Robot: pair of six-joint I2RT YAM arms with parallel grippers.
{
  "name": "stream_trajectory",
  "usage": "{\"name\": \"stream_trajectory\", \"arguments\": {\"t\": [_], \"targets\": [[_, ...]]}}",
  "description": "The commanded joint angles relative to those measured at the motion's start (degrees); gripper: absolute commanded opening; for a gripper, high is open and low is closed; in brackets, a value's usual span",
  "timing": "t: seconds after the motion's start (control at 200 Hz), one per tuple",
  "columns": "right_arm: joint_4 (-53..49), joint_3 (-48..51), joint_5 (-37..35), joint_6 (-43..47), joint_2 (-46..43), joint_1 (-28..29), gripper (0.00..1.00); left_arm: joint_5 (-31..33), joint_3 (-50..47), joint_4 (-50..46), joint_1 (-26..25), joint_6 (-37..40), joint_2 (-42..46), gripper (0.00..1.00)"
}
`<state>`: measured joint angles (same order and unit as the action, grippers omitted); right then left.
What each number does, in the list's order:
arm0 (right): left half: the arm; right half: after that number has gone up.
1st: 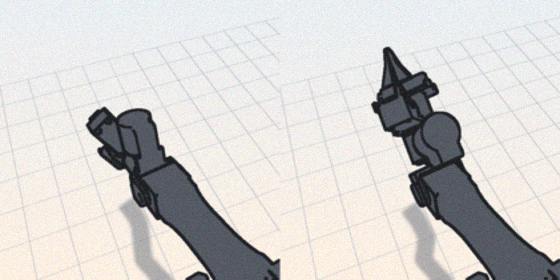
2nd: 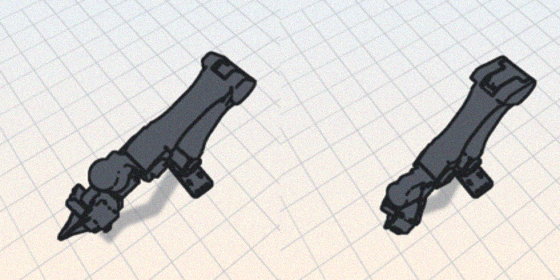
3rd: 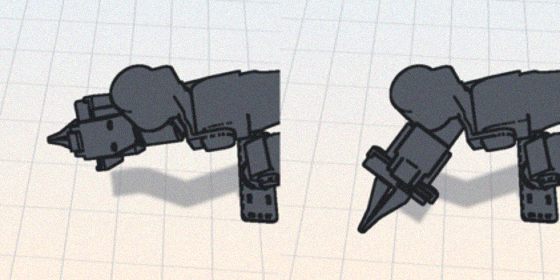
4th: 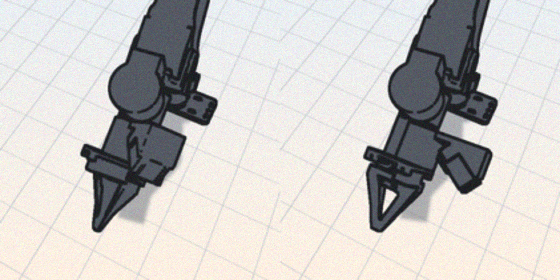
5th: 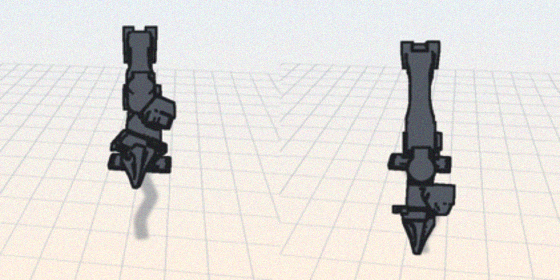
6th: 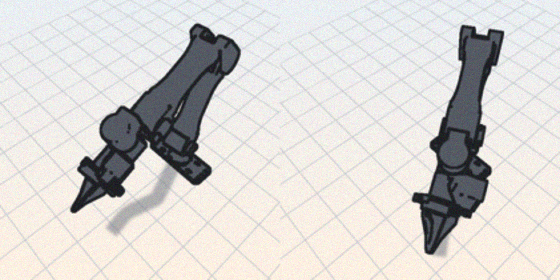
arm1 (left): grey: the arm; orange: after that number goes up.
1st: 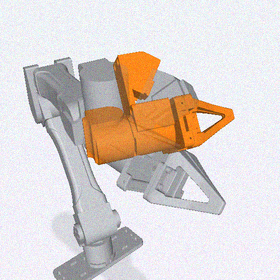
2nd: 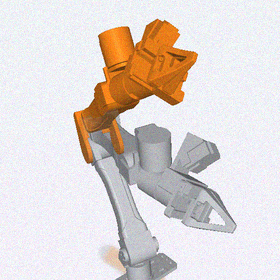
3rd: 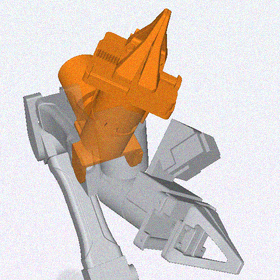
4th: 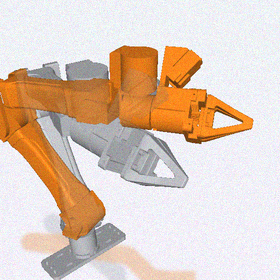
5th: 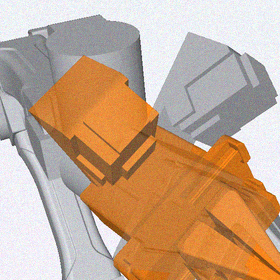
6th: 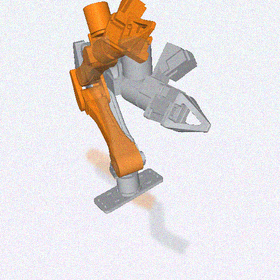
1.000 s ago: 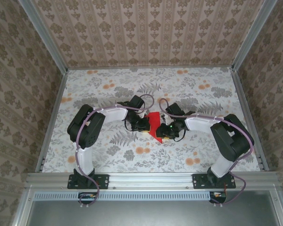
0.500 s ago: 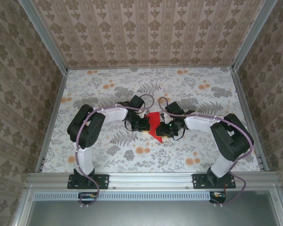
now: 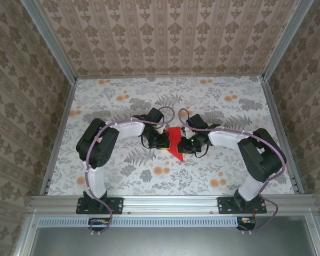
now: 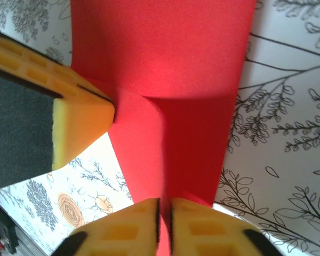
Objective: Fold a paper plane with a square sheet of paper (fold left side to right side)
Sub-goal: Third fold the triangle at the center of the table.
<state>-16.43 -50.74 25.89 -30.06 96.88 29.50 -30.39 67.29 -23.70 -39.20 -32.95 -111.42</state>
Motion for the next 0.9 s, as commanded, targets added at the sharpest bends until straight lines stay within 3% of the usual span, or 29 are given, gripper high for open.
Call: {"name": "stream_trajectory", "arguments": {"t": [0.0,0.225,0.59,0.895], "targets": [[-0.02,-1.44,-1.10,1.21,1.51,-0.26,0.02,4.02,0.63,-3.44,0.43,1.69,-0.37,0.09],[-0.99,-1.58,-1.19,1.85,1.99,-0.18,0.00,2.95,5.56,-5.53,2.83,4.14,2.12,0.20],[-1.28,-1.73,-1.28,2.09,2.20,-0.14,0.00,1.02,15.23,-7.19,3.17,6.66,-6.92,0.20],[-1.63,-2.01,-1.62,2.80,1.80,-0.05,0.00,1.92,17.85,-8.73,2.38,7.47,-11.78,0.19]]}}
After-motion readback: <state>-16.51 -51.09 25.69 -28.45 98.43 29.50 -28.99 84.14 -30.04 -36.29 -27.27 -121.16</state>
